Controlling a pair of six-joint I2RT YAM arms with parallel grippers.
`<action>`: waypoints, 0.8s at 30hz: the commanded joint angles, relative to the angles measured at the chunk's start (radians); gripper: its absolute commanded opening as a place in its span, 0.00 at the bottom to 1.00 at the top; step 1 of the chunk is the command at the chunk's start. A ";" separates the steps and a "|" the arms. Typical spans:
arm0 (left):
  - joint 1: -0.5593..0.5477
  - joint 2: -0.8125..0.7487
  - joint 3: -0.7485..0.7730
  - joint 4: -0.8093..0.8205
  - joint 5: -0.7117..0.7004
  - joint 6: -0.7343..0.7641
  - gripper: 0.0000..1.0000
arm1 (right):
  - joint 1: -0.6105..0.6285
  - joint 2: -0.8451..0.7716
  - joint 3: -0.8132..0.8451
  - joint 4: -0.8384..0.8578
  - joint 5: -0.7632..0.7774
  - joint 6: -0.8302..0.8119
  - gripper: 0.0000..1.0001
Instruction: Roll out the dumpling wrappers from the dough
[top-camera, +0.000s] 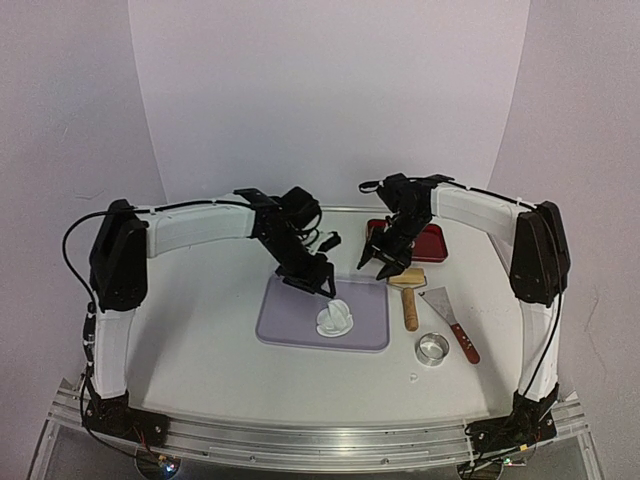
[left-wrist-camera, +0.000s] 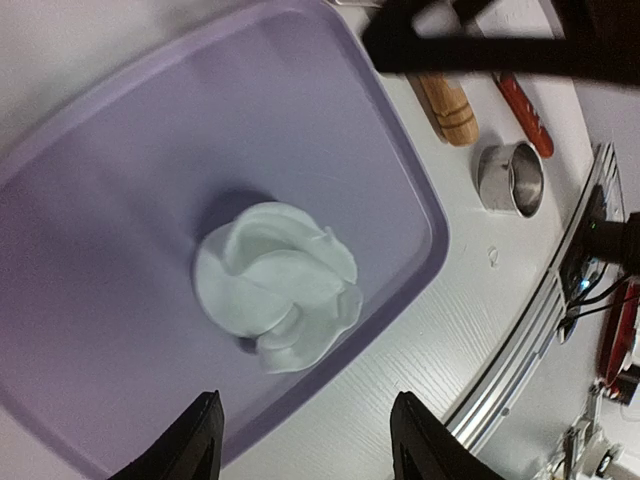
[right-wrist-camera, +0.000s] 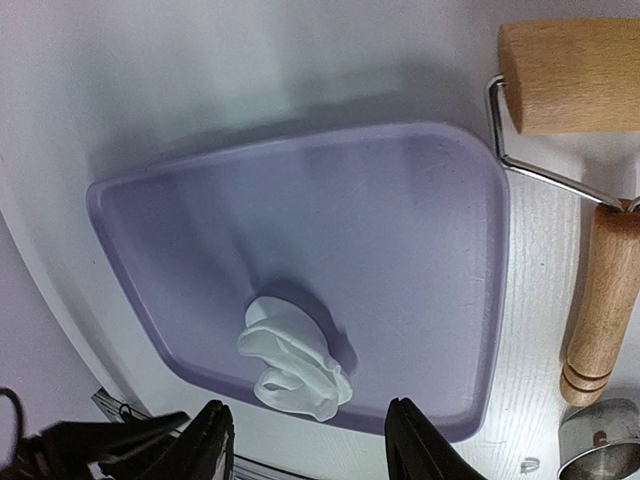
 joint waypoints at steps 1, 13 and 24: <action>0.086 -0.172 -0.123 0.122 0.034 -0.096 0.58 | 0.053 0.025 0.055 -0.010 -0.013 -0.044 0.53; 0.159 -0.229 -0.311 0.177 0.016 -0.250 0.54 | 0.177 0.122 0.184 -0.041 0.054 -0.088 0.50; 0.170 -0.262 -0.380 0.205 0.008 -0.312 0.53 | 0.202 0.181 0.204 -0.108 0.124 -0.223 0.49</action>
